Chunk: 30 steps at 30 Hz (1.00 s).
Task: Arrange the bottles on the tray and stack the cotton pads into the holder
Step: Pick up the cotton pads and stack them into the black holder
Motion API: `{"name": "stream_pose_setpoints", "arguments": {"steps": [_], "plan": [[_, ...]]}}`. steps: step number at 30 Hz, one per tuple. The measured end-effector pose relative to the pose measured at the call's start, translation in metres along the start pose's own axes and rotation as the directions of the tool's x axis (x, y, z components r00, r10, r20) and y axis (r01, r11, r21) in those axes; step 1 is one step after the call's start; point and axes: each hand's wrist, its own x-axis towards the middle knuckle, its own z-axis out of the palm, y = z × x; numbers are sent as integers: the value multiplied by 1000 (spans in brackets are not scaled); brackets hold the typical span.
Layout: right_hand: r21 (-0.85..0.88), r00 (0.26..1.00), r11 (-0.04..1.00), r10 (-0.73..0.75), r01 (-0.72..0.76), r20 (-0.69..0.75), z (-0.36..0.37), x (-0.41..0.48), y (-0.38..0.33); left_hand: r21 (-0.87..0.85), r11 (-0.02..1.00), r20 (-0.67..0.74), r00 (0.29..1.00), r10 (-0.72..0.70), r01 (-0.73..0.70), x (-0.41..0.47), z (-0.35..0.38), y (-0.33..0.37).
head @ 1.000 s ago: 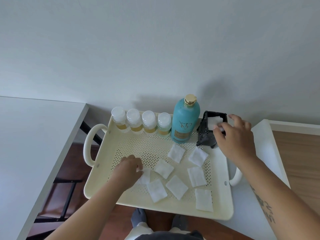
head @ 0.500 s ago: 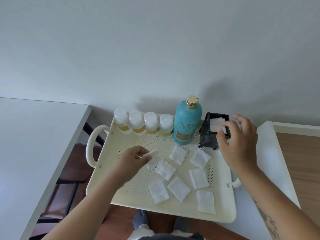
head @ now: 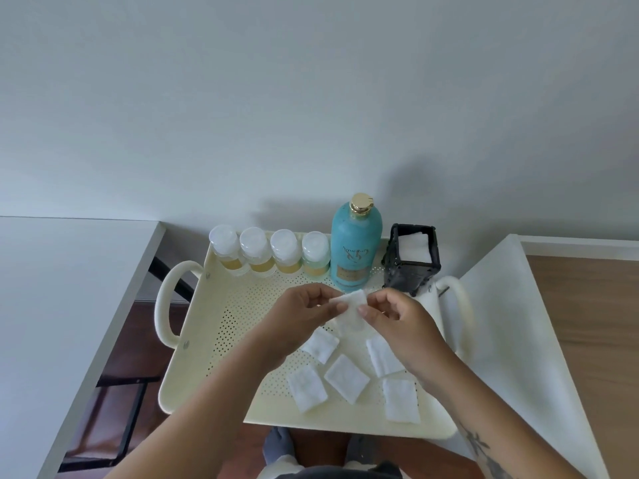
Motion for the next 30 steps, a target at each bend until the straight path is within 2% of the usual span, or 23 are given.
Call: {"name": "stream_pose_setpoints", "arguments": {"steps": [4,6,7,9,11,13,15,18,21,25,27,30], "plan": [[-49,999,998,-38,38,2,-8,3,-4,53,998,14,1000,14,-15,5,3,1],[-63,995,995,-75,71,-61,-15,8,-9,101,995,-16,1000,14,-12,9,2,-3],[-78,988,993,-94,84,-122,-21,12,-12,190,982,-46,999,18,-9,11,0,-6],[-109,955,988,-134,108,-265,-35,22,-18,469,883,-107,993,57,-1,13,-6,-17],[-140,906,981,-179,135,-384,-50,33,-26,718,696,-125,985,121,6,12,-12,-30],[-169,866,977,-192,126,-461,-62,45,-31,831,556,-103,981,164,-6,11,-15,-43],[-172,863,983,-141,63,-486,-71,57,-33,866,500,-68,985,160,-22,11,-15,-51],[-137,899,990,-33,-30,-437,-75,69,-30,889,456,-40,987,157,-36,12,-12,-60],[-177,914,982,-19,-58,-404,-72,74,-24,903,425,-17,985,173,-59,16,-10,-66],[-388,897,921,-144,-33,-418,-70,81,-19,914,399,8,985,175,-79,20,-7,-72],[-501,857,866,-253,-6,-449,-69,80,-17,918,388,14,985,171,-80,21,-6,-74],[-711,793,702,-455,40,-404,-67,73,-12,926,363,41,985,165,-99,24,-8,-77]]}}
